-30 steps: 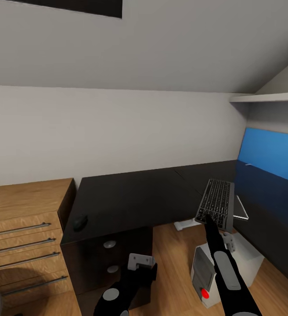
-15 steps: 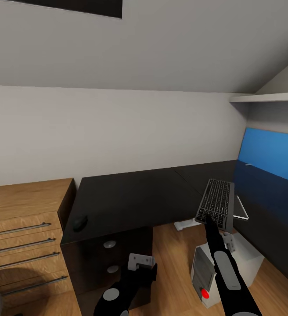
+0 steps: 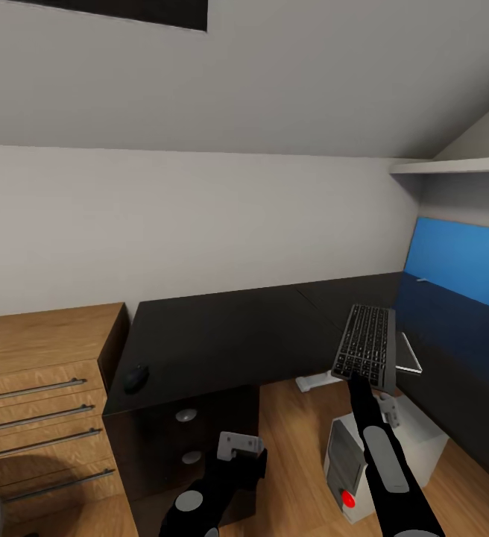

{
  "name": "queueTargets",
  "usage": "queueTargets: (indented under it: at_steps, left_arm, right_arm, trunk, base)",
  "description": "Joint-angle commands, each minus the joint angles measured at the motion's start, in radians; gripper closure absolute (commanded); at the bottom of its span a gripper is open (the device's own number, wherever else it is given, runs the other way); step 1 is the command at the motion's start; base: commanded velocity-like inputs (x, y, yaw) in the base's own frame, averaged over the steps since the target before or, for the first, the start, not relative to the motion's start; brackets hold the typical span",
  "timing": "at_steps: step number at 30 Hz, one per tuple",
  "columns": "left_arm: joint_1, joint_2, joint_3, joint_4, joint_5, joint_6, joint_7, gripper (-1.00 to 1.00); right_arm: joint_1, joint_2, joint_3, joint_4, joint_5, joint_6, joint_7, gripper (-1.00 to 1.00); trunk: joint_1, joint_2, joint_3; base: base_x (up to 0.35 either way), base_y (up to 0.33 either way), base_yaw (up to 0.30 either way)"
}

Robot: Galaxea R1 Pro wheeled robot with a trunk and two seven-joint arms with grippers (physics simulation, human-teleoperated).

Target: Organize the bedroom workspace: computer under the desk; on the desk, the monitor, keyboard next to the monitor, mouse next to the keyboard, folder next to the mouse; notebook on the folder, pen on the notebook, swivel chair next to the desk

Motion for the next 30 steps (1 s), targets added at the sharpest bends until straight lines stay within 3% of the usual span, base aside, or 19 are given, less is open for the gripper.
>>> queueTargets:
  at_steps: [1,5,19,30]
  left_arm:
    - [-0.001,0.000,-0.002,-0.001,0.011,0.003,0.010,-1.00]
    - [-0.001,0.000,-0.002,-0.001,0.011,0.003,0.010,-1.00]
    - [-0.001,-0.001,-0.002,-0.001,0.010,0.003,0.011,-1.00]
    - [-0.001,-0.001,-0.002,-0.001,0.009,0.003,0.010,-1.00]
  right_arm:
    - [0.000,0.001,0.001,0.000,-0.014,-0.003,-0.004,1.00]
    - [0.000,0.001,0.001,0.000,-0.015,-0.003,-0.002,1.00]
    - [0.000,0.003,0.005,-0.067,-0.017,0.000,-0.004,1.00]
    - [0.049,0.011,0.010,-0.152,-0.024,0.021,-0.004,1.00]
  trunk:
    - [0.000,0.000,-0.001]
    - [0.000,0.000,-0.001]
    - [-0.054,0.098,0.043]
    - [-0.092,0.168,0.074]
  base:
    - [0.000,0.000,0.000]
    - [0.000,0.000,0.000]
    - [0.000,0.000,0.000]
    - [0.000,0.000,0.000]
